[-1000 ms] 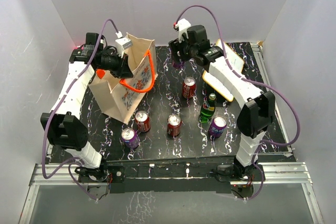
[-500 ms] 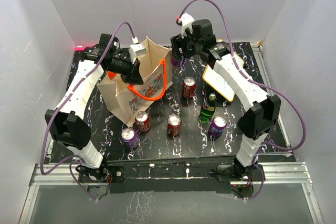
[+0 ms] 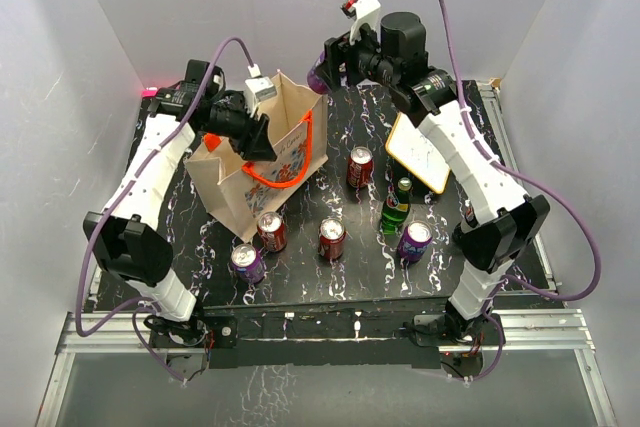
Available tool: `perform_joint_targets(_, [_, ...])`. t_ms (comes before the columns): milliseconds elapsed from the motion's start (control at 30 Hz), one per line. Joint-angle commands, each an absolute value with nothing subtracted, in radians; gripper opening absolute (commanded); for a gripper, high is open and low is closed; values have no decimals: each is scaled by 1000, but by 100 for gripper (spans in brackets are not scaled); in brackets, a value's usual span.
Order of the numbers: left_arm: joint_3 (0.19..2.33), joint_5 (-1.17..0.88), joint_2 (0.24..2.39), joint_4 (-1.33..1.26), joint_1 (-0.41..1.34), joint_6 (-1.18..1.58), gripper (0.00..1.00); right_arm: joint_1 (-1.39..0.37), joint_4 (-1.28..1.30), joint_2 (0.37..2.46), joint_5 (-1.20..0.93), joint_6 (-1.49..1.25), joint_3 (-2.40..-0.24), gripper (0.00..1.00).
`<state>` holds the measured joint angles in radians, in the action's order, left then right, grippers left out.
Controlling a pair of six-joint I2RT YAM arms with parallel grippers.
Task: Place the beverage into the canvas bag
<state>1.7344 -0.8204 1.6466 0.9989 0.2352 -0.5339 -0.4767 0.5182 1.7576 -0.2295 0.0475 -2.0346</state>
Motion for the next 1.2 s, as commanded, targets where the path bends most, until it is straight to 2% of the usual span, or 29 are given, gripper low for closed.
perform_joint_targets(0, [1831, -838, 1585, 940, 239, -462, 55, -518, 329, 1739, -276, 14, -2154, 8])
perform_joint_targets(133, [1887, -751, 1577, 882, 236, -394, 78, -543, 328, 1803, -296, 7, -2206, 8])
perform_joint_targets(200, [1901, -683, 1577, 856, 228, -347, 82, -551, 325, 1818, -304, -3, -2215, 8])
perform_joint_targets(500, [1852, -519, 1591, 760, 83, -161, 80, -569, 317, 1874, -341, -47, -2235, 8])
perform_joint_targets(867, [1781, -547, 1644, 791, 64, -193, 80, -569, 341, 1926, -369, -42, -2227, 8])
perform_joint_targets(1167, [1799, -505, 1701, 750, 64, -164, 69, -571, 400, 1927, -386, -27, -2171, 8])
